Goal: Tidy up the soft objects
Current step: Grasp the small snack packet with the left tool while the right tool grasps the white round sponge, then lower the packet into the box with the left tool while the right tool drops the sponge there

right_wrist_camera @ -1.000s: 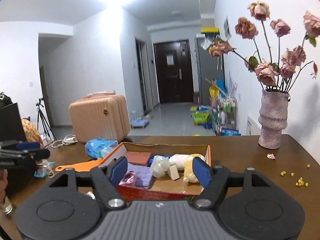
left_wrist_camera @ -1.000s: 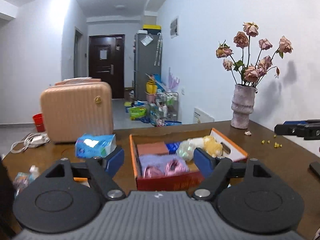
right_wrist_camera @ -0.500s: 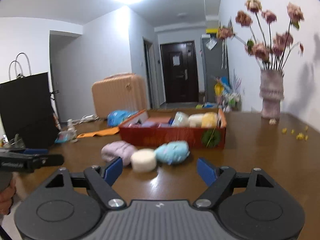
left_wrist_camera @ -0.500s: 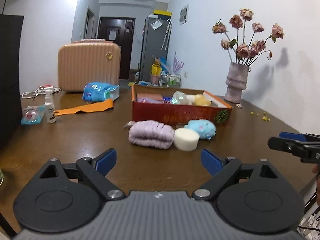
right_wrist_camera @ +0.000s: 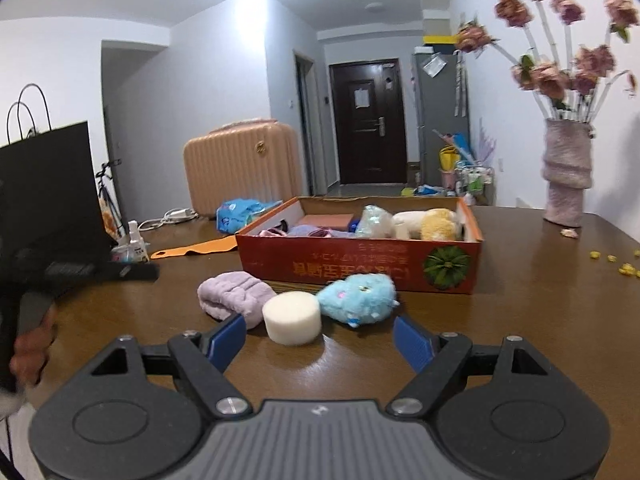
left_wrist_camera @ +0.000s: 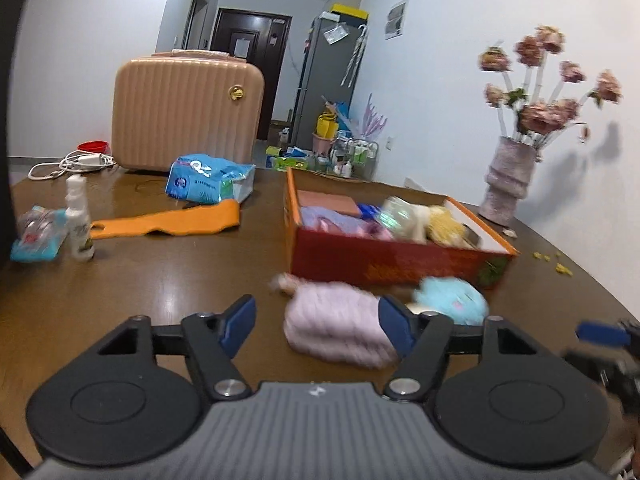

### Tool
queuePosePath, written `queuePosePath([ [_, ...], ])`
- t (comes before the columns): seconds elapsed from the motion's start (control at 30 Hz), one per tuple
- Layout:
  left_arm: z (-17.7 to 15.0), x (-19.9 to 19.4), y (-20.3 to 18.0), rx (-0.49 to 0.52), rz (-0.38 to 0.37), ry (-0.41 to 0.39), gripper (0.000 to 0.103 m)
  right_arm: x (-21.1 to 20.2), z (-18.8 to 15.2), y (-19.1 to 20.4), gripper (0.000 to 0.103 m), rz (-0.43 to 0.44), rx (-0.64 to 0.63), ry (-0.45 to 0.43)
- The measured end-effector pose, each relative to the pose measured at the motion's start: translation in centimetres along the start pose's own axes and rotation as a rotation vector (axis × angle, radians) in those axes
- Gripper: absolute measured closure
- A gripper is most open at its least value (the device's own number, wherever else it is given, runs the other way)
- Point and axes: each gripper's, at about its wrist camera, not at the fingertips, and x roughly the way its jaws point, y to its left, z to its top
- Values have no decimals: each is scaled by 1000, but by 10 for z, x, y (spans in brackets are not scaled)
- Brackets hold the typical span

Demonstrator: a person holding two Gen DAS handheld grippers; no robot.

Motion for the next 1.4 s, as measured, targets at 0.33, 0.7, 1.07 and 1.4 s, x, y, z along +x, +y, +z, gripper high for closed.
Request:
queuePosePath([
  [0.33, 21, 140, 9, 136, 34, 183, 35, 102, 16, 21, 24, 57, -103, 90],
  [0.7, 8, 150, 9, 159, -15, 205, 60, 143, 4, 19, 46, 89, -102, 200],
  [1.07, 20, 82, 6, 82, 59, 77, 62, 81, 4, -1, 47, 72, -36, 110],
  [1.4, 6, -11, -27, 12, -52, -18, 61, 29, -10, -13, 47, 26, 40, 61],
])
